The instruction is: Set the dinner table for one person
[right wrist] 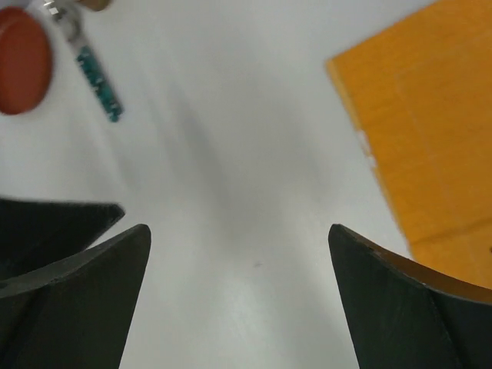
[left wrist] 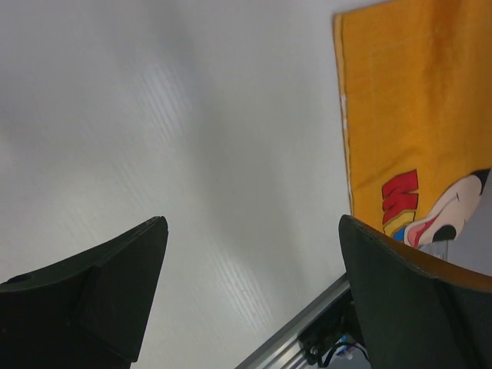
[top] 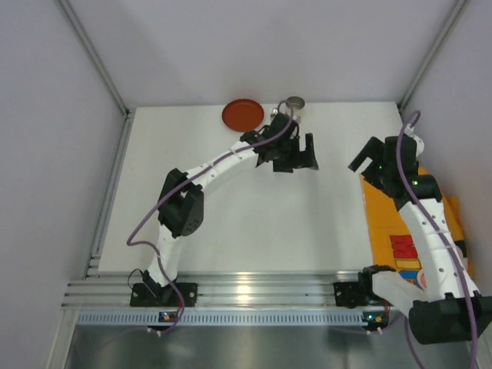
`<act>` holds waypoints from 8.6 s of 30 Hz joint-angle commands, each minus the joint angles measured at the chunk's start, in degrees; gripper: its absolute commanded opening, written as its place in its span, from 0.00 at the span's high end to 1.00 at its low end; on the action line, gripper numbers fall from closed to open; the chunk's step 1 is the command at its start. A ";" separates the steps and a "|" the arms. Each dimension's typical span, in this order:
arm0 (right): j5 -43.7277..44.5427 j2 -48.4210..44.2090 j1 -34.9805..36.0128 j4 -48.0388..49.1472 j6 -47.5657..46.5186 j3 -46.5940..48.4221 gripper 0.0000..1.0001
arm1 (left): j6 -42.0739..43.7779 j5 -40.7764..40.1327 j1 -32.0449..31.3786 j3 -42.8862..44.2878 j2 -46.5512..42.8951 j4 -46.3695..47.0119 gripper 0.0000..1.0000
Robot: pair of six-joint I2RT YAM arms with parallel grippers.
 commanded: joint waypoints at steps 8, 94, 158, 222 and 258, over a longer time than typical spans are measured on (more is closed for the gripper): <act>2.17 26.35 -23.37 -8.02 -1.37 -2.33 0.03 | 4.44 3.06 -3.44 -9.63 -11.49 3.42 0.02; -33.19 46.62 18.21 2.86 12.54 30.62 0.00 | 3.04 -39.20 -2.74 -27.85 -52.31 -16.81 0.02; 4.98 96.97 20.40 -13.02 -18.69 86.36 0.64 | 19.30 -24.63 20.73 -25.82 -28.39 -9.33 0.11; -5.04 63.65 18.12 -7.04 -16.40 48.72 0.28 | 19.48 -15.57 20.11 -30.57 -33.76 -8.79 0.14; 2.69 89.85 17.67 -15.04 -18.16 74.49 0.99 | 20.00 -19.27 20.29 -31.01 -34.90 -11.43 0.15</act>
